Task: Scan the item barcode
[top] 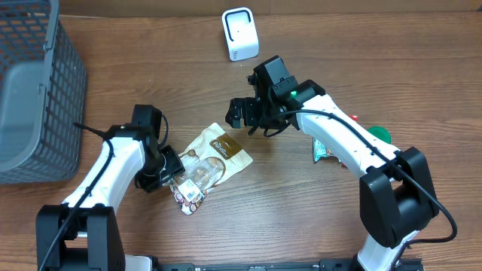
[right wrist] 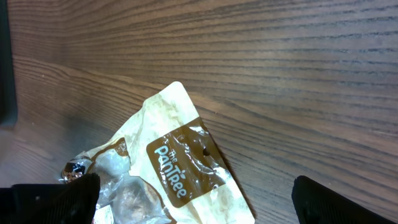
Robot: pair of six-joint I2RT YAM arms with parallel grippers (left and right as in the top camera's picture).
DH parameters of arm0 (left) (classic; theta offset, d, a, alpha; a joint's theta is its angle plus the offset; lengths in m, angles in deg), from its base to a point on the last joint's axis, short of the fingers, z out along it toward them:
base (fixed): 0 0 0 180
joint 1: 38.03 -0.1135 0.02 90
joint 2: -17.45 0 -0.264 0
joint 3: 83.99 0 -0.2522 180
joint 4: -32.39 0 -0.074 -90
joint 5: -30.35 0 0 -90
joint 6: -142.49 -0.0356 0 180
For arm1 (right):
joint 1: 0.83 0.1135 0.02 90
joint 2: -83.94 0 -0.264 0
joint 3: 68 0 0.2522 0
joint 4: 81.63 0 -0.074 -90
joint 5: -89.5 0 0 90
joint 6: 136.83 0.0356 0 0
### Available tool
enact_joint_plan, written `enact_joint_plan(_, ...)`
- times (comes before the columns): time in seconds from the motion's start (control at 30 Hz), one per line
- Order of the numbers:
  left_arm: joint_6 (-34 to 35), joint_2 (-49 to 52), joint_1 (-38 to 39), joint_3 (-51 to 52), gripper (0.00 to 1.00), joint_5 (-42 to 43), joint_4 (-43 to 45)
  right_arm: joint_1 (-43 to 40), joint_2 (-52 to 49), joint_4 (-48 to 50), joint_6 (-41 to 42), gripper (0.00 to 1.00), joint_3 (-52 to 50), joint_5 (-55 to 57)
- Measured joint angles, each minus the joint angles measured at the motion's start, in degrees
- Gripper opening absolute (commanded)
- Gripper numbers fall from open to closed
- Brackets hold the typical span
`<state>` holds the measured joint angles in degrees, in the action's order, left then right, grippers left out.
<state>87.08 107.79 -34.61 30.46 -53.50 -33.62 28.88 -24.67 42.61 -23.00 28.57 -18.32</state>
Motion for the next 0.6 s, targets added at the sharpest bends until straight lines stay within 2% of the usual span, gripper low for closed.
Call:
enact_joint_plan(0.17, 0.6, 0.0, 0.0, 3.6, 0.53, 4.2, 7.9, 0.0, 0.0, 0.0, 0.0, 1.0, 0.0, 0.0)
enact_joint_plan(0.27, 1.8, 0.0, 0.0, 3.7, 0.43, 6.2, 10.5, 0.0, 0.0, 0.0, 0.0, 1.0, 0.0, 0.0)
enact_joint_plan(0.33, 2.9, 0.0, 0.0, 3.7, 0.41, 6.9, 11.5, 0.0, 0.0, 0.0, 0.0, 1.0, 0.0, 0.0)
enact_joint_plan(0.47, 4.7, 0.0, 0.0, 3.7, 0.41, 7.6, 12.7, 0.0, 0.0, 0.0, 0.0, 1.0, 0.0, 0.0)
enact_joint_plan(0.6, 5.8, 0.0, 0.0, 3.7, 0.47, 7.9, 12.3, 0.0, 0.0, 0.0, 0.0, 1.0, 0.0, 0.0)
